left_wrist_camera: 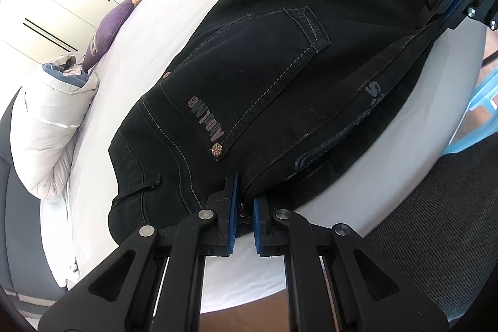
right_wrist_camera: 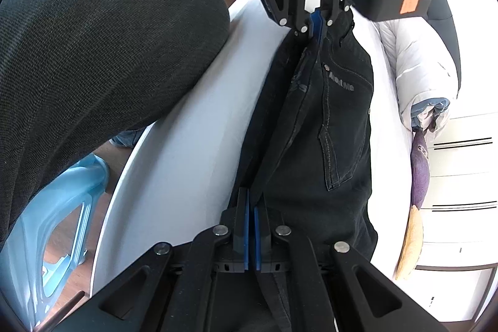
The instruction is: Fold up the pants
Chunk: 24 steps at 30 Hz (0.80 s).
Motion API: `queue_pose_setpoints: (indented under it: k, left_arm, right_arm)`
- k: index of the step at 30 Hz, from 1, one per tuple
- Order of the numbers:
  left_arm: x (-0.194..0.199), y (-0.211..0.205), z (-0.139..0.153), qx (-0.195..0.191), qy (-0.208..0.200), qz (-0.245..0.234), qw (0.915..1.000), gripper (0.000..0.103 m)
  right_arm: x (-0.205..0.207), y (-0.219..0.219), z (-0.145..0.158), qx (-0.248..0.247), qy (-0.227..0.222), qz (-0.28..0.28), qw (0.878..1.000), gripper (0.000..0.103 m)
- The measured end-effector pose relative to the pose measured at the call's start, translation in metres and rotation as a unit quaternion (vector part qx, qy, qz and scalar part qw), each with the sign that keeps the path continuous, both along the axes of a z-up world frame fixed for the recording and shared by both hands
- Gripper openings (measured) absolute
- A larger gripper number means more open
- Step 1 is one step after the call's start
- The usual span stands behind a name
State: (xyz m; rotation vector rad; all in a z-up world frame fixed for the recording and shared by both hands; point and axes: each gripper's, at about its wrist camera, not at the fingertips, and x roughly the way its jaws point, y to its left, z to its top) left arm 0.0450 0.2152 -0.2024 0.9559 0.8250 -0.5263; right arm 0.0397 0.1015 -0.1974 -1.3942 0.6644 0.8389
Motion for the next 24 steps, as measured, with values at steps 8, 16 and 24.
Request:
queue_pose_setpoints:
  k: [8, 16, 24]
  left_arm:
    - [0.003, -0.007, -0.003, 0.033, -0.026, 0.016, 0.999, 0.027]
    - [0.0, 0.022, 0.048, -0.012, -0.015, 0.106, 0.9942, 0.094]
    - [0.044, -0.038, 0.096, -0.146, -0.031, 0.163, 0.9751, 0.092]
  right_arm:
    - [0.006, -0.002, -0.01, 0.003, 0.0, -0.022, 1.0, 0.006]
    - [0.0, 0.001, -0.015, 0.02, -0.03, -0.049, 0.998, 0.006]
    - [0.006, -0.016, 0.017, 0.124, -0.043, -0.156, 0.979, 0.082]
